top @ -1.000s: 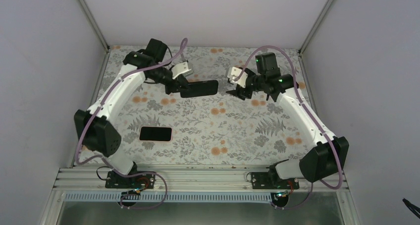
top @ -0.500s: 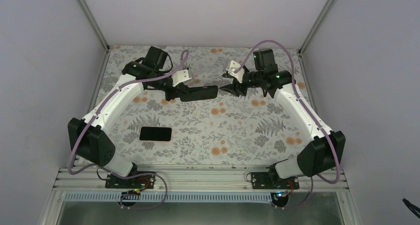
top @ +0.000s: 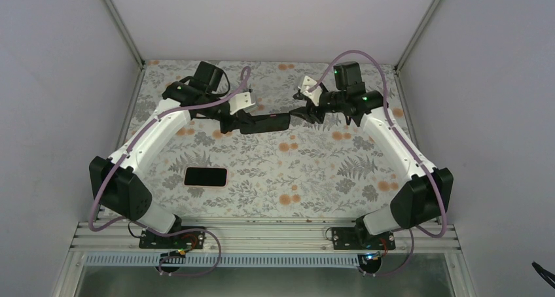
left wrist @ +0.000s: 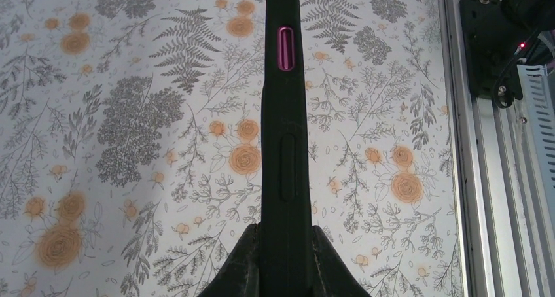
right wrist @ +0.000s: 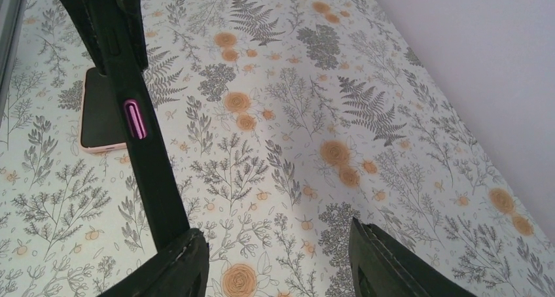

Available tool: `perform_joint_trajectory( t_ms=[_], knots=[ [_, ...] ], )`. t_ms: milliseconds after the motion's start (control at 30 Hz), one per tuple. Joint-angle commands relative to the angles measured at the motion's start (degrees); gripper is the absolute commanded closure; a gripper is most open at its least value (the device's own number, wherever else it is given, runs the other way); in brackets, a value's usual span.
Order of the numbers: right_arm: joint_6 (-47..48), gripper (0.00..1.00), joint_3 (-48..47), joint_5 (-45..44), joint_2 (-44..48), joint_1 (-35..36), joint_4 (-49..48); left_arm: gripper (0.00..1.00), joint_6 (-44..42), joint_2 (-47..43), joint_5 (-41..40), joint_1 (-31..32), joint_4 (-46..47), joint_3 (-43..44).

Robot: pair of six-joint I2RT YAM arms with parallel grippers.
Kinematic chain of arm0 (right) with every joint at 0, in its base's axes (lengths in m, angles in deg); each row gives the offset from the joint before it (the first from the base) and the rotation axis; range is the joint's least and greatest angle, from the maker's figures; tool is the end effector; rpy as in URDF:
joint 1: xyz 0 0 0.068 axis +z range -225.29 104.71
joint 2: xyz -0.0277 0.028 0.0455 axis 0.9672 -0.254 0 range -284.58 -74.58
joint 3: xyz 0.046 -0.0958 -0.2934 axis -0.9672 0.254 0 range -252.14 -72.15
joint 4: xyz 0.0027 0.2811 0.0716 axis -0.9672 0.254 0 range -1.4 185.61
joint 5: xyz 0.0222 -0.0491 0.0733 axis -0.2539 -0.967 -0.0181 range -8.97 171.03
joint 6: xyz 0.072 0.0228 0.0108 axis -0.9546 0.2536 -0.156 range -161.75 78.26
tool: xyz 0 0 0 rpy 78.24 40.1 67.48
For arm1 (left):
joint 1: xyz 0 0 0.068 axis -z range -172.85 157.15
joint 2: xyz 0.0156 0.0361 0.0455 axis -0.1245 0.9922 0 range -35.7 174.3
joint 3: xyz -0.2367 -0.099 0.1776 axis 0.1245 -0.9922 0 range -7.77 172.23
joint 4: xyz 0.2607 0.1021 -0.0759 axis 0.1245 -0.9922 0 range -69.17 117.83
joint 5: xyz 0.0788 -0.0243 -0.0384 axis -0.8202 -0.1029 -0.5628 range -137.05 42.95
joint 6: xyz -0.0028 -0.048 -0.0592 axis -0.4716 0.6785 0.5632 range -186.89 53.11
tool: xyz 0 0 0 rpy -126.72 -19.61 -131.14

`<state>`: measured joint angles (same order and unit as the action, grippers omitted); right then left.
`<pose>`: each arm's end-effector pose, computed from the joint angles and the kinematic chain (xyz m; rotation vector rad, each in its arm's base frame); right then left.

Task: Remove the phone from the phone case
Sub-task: Pick up the phone at the center of the board, then remove the phone case from the phone.

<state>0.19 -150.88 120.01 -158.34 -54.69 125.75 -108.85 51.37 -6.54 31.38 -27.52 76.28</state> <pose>0.3215 0.1642 0.3682 -1.4030 1.6611 0.5707 0.2993 -0.1807 0.3581 1.5150 1.8668 -0.7675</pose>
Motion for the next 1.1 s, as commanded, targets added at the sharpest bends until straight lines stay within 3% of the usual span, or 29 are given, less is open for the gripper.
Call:
perform_joint_trajectory(
  t_ms=[0,367,1067],
  knots=[
    [-0.92,0.44,-1.52,1.45,-1.27,0.41,-1.01,0.98,0.33,-2.17,2.75,0.29,2.82,0.45],
    [2.36,0.44,2.25,0.92,3.32,0.32,2.32,0.98,1.21,-2.97,-2.52,0.29,5.76,-1.77],
    [1.29,0.48,0.05,1.76,-1.53,0.5,0.35,0.98,0.85,-1.82,-0.02,0.29,4.13,0.22]
  ],
)
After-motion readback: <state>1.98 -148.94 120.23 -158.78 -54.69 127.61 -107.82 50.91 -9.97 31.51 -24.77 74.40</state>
